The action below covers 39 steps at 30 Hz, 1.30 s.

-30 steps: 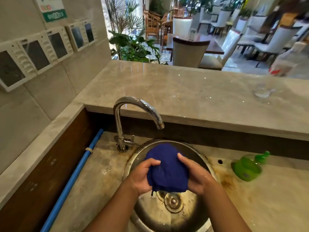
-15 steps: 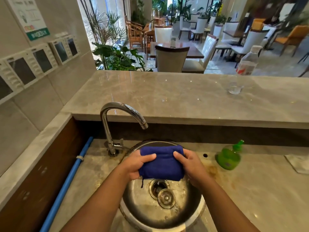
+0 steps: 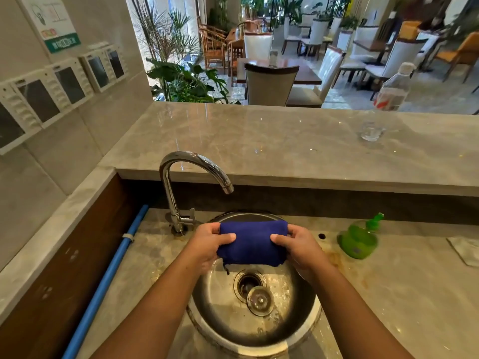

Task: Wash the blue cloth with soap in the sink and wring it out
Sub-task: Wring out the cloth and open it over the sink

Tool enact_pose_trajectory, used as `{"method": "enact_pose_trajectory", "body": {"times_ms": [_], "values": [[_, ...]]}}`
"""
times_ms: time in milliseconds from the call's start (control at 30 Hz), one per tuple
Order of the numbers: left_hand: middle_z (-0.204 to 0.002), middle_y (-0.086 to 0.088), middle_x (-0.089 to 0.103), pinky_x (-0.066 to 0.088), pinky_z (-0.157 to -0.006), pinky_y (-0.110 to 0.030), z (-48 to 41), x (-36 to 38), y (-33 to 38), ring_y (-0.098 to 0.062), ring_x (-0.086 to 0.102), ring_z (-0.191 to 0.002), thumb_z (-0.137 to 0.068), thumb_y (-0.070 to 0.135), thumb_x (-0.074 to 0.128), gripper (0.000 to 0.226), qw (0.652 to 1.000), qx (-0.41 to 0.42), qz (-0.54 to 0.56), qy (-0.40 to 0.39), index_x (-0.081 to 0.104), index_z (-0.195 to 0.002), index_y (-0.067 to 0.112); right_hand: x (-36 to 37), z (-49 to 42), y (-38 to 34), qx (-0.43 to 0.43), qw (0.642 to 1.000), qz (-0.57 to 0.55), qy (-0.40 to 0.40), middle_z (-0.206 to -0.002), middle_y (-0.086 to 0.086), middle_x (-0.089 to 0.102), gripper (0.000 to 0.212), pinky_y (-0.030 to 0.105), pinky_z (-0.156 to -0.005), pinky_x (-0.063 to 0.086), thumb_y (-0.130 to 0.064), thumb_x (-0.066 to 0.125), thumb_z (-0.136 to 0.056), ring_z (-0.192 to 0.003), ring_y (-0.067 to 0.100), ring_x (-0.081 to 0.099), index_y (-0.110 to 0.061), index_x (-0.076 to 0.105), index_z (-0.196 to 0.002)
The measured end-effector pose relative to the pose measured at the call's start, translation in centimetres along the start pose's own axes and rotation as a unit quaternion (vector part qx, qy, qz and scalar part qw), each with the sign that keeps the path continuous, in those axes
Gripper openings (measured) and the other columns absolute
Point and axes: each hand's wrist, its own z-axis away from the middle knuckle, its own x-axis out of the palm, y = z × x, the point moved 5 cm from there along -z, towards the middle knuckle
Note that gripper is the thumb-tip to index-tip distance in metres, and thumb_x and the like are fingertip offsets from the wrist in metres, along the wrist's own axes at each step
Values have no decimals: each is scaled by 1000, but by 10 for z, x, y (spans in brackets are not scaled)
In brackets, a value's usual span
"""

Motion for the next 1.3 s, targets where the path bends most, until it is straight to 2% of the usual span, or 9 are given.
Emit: {"method": "enact_pose_trajectory", "body": {"times_ms": [133,267,400,600,767,967,1067,1200,1300], "values": [[-109,-7,70,56,-96,-44,-2,-8,5,-22,69,-104,-85,5,73,30,989,64,-109,77,63,-112,15,-5,1,-2,-17,996,20,81,-109,11,69,28,43,-85,60,-10,69,-89,-97,26,70,-14,53,-112],[-109,0,68,57,-94,-40,-1,-7,10,-18,68,-107,-88,8,70,36,970,128,-179,104,57,-117,25,-1,3,-8,-65,995,49,52,-109,4,72,69,43,-88,59,-8,69,-89,-99,19,71,-40,34,-139],[-126,-3,60,52,-97,-31,-3,-8,16,-16,61,-115,-91,7,67,66,956,154,-242,69,40,-150,25,-1,2,-17,-90,984,151,18,-111,-2,70,48,41,-90,59,-5,65,-90,-100,13,70,-27,57,-131],[-117,5,53,46,-79,-17,3,-5,29,-10,55,-107,-95,15,62,17,898,233,-368,53,62,-107,27,2,2,-29,-161,960,218,71,-101,-10,67,26,23,-79,55,-11,61,-94,-97,7,65,-34,61,-108],[-118,4,55,49,-67,-15,3,2,36,-8,59,-100,-100,19,55,8,925,238,-295,23,56,-106,23,-2,-3,-34,-183,941,238,152,-109,-8,53,17,14,-74,43,-18,64,-93,-95,4,54,-27,66,-108],[-105,5,62,55,-81,-27,0,9,55,-9,62,-96,-99,23,56,10,911,251,-326,-25,57,-107,29,-13,-17,-29,-115,976,184,-16,-100,0,70,14,27,-79,53,-11,62,-94,-97,15,67,-21,66,-103],[-104,8,62,54,-76,-23,4,20,59,-7,62,-93,-99,25,57,14,874,261,-405,-60,57,-112,31,-12,-33,-27,-52,952,277,-120,-106,0,70,18,39,-95,55,-9,66,-89,-101,15,68,-19,66,-105],[-106,10,63,57,-82,-27,8,32,65,-7,62,-95,-99,28,57,16,802,268,-521,-117,57,-113,35,13,-33,-32,-45,922,284,-259,-125,-12,65,47,34,-103,50,-20,75,-83,-117,4,61,-32,59,-126],[-107,12,64,57,-83,-27,12,34,75,-5,63,-97,-98,28,59,17,782,261,-546,-151,58,-112,37,34,-25,-31,-70,915,270,-293,-122,-7,68,42,37,-100,51,-28,75,-85,-112,9,65,-30,61,-125]]}}
